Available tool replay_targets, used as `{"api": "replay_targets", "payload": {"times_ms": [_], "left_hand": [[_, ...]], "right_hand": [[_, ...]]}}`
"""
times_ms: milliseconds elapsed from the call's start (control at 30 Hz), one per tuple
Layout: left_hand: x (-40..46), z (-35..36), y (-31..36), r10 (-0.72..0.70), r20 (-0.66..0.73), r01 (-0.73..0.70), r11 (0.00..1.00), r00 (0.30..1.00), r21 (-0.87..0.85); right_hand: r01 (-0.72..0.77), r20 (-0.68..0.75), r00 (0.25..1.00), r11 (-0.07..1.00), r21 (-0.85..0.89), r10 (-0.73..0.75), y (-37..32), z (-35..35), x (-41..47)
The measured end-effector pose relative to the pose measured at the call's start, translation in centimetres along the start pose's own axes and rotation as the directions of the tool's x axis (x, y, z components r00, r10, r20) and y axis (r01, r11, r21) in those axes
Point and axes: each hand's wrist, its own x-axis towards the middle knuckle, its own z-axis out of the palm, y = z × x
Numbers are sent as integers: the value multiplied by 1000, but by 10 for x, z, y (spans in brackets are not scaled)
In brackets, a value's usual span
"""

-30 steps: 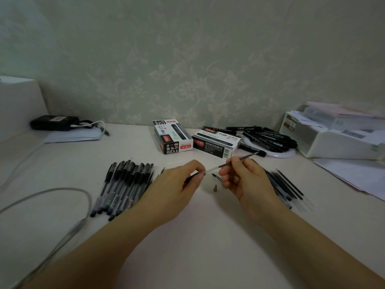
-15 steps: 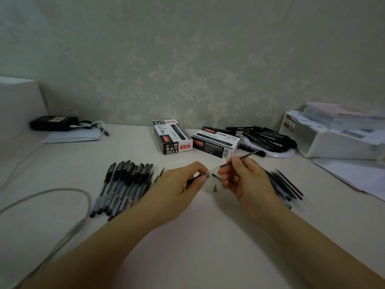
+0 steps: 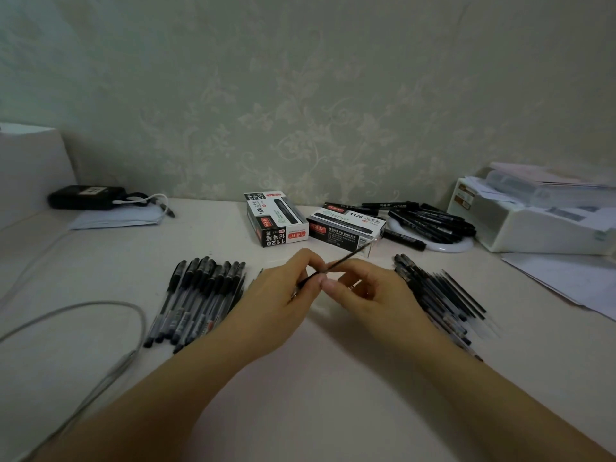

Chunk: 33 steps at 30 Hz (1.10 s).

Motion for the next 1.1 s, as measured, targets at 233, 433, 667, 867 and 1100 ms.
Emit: {"api": "replay_targets", "payload": {"times_ms": [233,433,667,867,1100], "left_hand": [[1,0,0,27,-55,-29,999,998,-24],[1,-1,-2,66,-36,-64,997,997,42],[-2,2,-5,53,74,-65,983,996,174],[-2,1,-6,41,114,-63,979,993,195],[-2,0,-6,71,124,-87,988,990,127]], "right_hand": [[80,-10,996,894,-440,-93,9,-5,1],[97,38,995,872,-481,-90,14,-3,0],[108,9,993,880,-463,-117,15,-5,2],[-21,-116,992,981,194,44,7,-10,5],[-33,-22,999,964,263,40,7,-4,4]]}}
